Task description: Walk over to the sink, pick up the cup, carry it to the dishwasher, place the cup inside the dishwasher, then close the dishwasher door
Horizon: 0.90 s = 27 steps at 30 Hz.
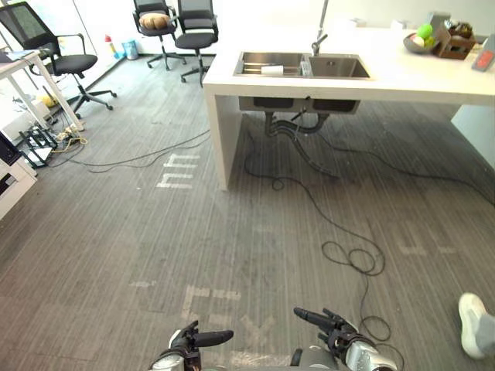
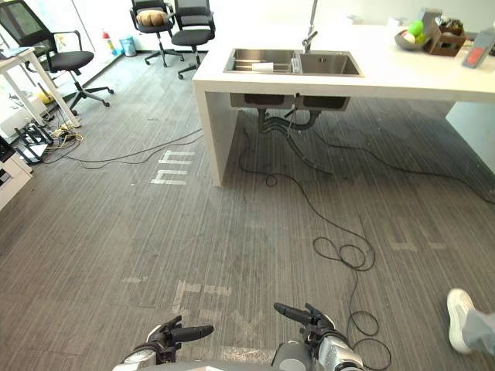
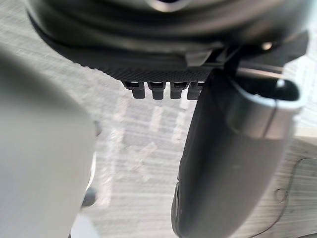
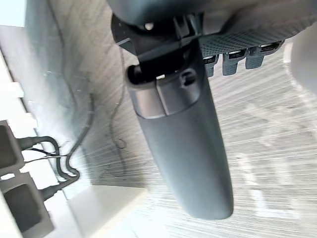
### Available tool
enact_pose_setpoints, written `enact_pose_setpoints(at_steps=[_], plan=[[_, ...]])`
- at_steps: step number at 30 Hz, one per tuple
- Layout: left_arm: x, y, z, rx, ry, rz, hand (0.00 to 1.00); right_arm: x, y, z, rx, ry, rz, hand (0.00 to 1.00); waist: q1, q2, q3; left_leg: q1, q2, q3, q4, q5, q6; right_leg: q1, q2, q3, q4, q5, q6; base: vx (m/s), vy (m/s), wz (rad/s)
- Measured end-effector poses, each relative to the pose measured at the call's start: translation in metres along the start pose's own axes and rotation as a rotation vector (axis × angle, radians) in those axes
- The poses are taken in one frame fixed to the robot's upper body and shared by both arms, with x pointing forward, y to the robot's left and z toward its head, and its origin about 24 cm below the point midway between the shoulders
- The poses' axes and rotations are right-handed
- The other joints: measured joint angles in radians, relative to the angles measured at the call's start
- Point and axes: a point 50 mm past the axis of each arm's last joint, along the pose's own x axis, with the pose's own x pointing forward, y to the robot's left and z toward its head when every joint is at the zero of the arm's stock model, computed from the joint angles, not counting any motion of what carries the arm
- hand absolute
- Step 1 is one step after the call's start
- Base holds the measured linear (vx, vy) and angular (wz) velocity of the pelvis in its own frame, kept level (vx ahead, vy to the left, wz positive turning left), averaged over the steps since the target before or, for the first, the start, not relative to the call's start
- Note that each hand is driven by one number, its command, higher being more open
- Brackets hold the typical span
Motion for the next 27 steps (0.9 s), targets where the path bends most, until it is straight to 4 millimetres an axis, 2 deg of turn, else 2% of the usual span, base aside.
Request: enact_pose_setpoints(at_steps=[1,3,6,8,9,10,12,13,14,15,16,17,18,19,20,21,22,23,24,25,26,27], plan=[[0.000,0.001,0.001,-0.015,-0.003,-0.001,1.00,0.000,0.001,0.000,0.000,-0.008,0.001,1.00,0.001,0.005,0.003,0.005,0.015,-0.009,0.014,-0.013,-0.005,-0.008,0.009,-0.004,-0.070,-0.026,-0.006,0.11,-0.015,0.33],[0.000,0.000,0.003,-0.022,-0.011,-0.010,1.00,0.000,0.005,0.004,0.010,-0.031,0.010,1.00,0.001,0.007,0.013,0.000,0.041,-0.030,0.030,-0.025,-0.016,-0.018,0.039,0.003,-0.250,-0.018,-0.001,0.14,-0.073,0.36],[-0.001,-0.004,0.017,-0.067,-0.052,-0.024,1.00,0.001,0.012,0.007,0.060,-0.052,0.012,1.00,0.007,0.008,0.045,-0.017,0.116,-0.072,0.085,-0.075,-0.073,-0.007,0.093,0.046,-0.679,0.102,0.033,0.26,-0.196,0.37],[-0.001,-0.004,0.021,-0.094,-0.066,-0.021,1.00,0.001,0.013,0.008,0.065,-0.058,0.019,1.00,0.008,0.004,0.060,-0.008,0.138,-0.078,0.116,-0.109,-0.100,0.006,0.094,0.054,-0.756,0.119,0.043,0.28,-0.251,0.14],[-0.002,0.002,0.029,-0.116,-0.091,-0.013,1.00,0.000,0.015,0.004,0.075,-0.057,0.028,1.00,0.011,-0.026,0.073,0.016,0.149,-0.083,0.180,-0.176,-0.160,0.050,0.077,0.073,-0.794,0.148,0.095,0.39,-0.394,0.09],[-0.002,-0.001,0.031,-0.126,-0.098,-0.019,1.00,0.000,0.013,0.006,0.083,-0.065,0.024,1.00,0.011,-0.016,0.081,0.023,0.168,-0.085,0.200,-0.195,-0.171,0.049,0.084,0.066,-0.761,0.180,0.103,0.39,-0.401,0.21],[-0.001,-0.010,0.045,-0.128,-0.134,-0.048,1.00,-0.001,0.007,0.007,0.095,-0.060,0.010,1.00,-0.004,0.002,0.083,0.038,0.225,-0.089,0.209,-0.221,-0.195,0.004,0.103,0.075,-0.599,0.180,0.094,0.29,-0.295,0.43],[-0.001,-0.013,0.049,-0.129,-0.146,-0.057,1.00,-0.001,0.003,0.004,0.097,-0.049,0.003,1.00,-0.002,0.002,0.083,0.044,0.235,-0.090,0.204,-0.230,-0.189,-0.008,0.107,0.083,-0.555,0.172,0.081,0.34,-0.336,0.48],[-0.002,-0.020,0.056,-0.133,-0.177,-0.080,1.00,-0.002,-0.003,0.000,0.111,-0.032,-0.009,1.00,0.002,-0.002,0.081,0.054,0.243,-0.097,0.189,-0.248,-0.173,-0.047,0.110,0.099,-0.461,0.136,0.029,0.41,-0.379,0.24],[-0.003,-0.027,0.059,-0.143,-0.199,-0.098,1.00,-0.004,-0.010,-0.006,0.125,-0.012,-0.023,1.00,0.004,0.005,0.075,0.056,0.250,-0.096,0.180,-0.274,-0.148,-0.108,0.104,0.110,-0.341,0.055,0.005,0.35,-0.313,0.11],[-0.003,-0.028,0.059,-0.145,-0.198,-0.099,1.00,-0.004,-0.011,-0.008,0.126,-0.006,-0.023,1.00,0.003,0.008,0.072,0.056,0.253,-0.096,0.179,-0.279,-0.139,-0.119,0.104,0.112,-0.321,0.040,0.005,0.35,-0.263,-0.03],[-0.002,-0.029,0.055,-0.148,-0.185,-0.097,1.00,-0.005,-0.013,-0.017,0.137,0.022,-0.027,1.00,-0.002,0.028,0.052,0.051,0.267,-0.097,0.184,-0.289,-0.091,-0.148,0.117,0.107,-0.275,-0.009,-0.003,0.23,-0.132,-0.11],[-0.002,-0.029,0.054,-0.151,-0.181,-0.095,1.00,-0.005,-0.015,-0.017,0.146,0.025,-0.031,1.00,0.000,0.035,0.045,0.037,0.274,-0.100,0.219,-0.272,-0.082,-0.154,0.128,0.108,-0.268,-0.027,-0.010,0.51,-0.300,-0.28],[-0.002,-0.032,0.049,-0.157,-0.171,-0.095,1.00,-0.006,-0.022,-0.021,0.178,0.052,-0.036,1.00,-0.005,0.056,0.029,-0.077,0.307,-0.095,0.445,-0.213,-0.053,-0.142,0.155,0.103,-0.283,-0.045,-0.012,0.45,-0.265,-0.24],[-0.002,-0.035,0.048,-0.163,-0.169,-0.097,1.00,-0.008,-0.026,-0.025,0.187,0.062,-0.040,1.00,-0.008,0.079,0.021,-0.155,0.343,-0.095,0.602,-0.136,-0.059,-0.113,0.178,0.089,-0.313,-0.056,-0.016,0.57,-0.319,-0.17],[-0.002,-0.037,0.046,-0.170,-0.171,-0.095,1.00,-0.009,-0.029,-0.026,0.181,0.063,-0.045,1.00,-0.009,0.097,0.019,-0.200,0.367,-0.100,0.696,-0.060,-0.066,-0.082,0.198,0.081,-0.340,-0.066,-0.025,0.41,-0.178,-0.08],[-0.002,-0.038,0.042,-0.179,-0.171,-0.086,1.00,-0.011,-0.035,-0.029,0.160,0.078,-0.051,1.00,-0.007,0.122,0.014,-0.273,0.409,-0.117,0.849,0.131,-0.080,-0.007,0.230,0.082,-0.409,-0.069,-0.048,0.54,-0.131,-0.14],[-0.002,-0.039,0.043,-0.192,-0.182,-0.076,1.00,-0.012,-0.037,-0.033,0.137,0.094,-0.048,1.00,-0.007,0.127,0.018,-0.358,0.420,-0.115,1.010,0.081,-0.076,0.070,0.248,0.083,-0.465,-0.074,-0.054,0.45,-0.050,-0.14],[-0.003,-0.039,0.044,-0.202,-0.192,-0.075,1.00,-0.012,-0.038,-0.034,0.132,0.101,-0.049,1.00,-0.006,0.130,0.019,-0.392,0.410,-0.107,1.065,0.042,-0.075,0.111,0.250,0.086,-0.494,-0.074,-0.053,0.57,-0.027,-0.14],[-0.003,-0.039,0.046,-0.221,-0.207,-0.075,1.00,-0.012,-0.040,-0.036,0.133,0.109,-0.049,1.00,0.000,0.113,0.029,-0.447,0.366,-0.087,1.084,-0.024,-0.082,0.195,0.246,0.094,-0.559,-0.064,-0.036,0.66,-0.001,-0.25],[-0.005,-0.039,0.049,-0.233,-0.231,-0.081,1.00,-0.012,-0.039,-0.034,0.129,0.100,-0.040,1.00,0.006,0.111,0.032,-0.503,0.320,-0.048,1.028,-0.069,-0.079,0.265,0.238,0.103,-0.624,-0.058,-0.026,0.65,0.030,-0.29],[-0.006,-0.040,0.053,-0.238,-0.256,-0.087,1.00,-0.011,-0.038,-0.031,0.124,0.087,-0.030,1.00,0.007,0.110,0.033,-0.545,0.287,-0.020,0.942,-0.087,-0.078,0.303,0.228,0.105,-0.659,-0.055,-0.021,0.62,0.080,-0.30]])
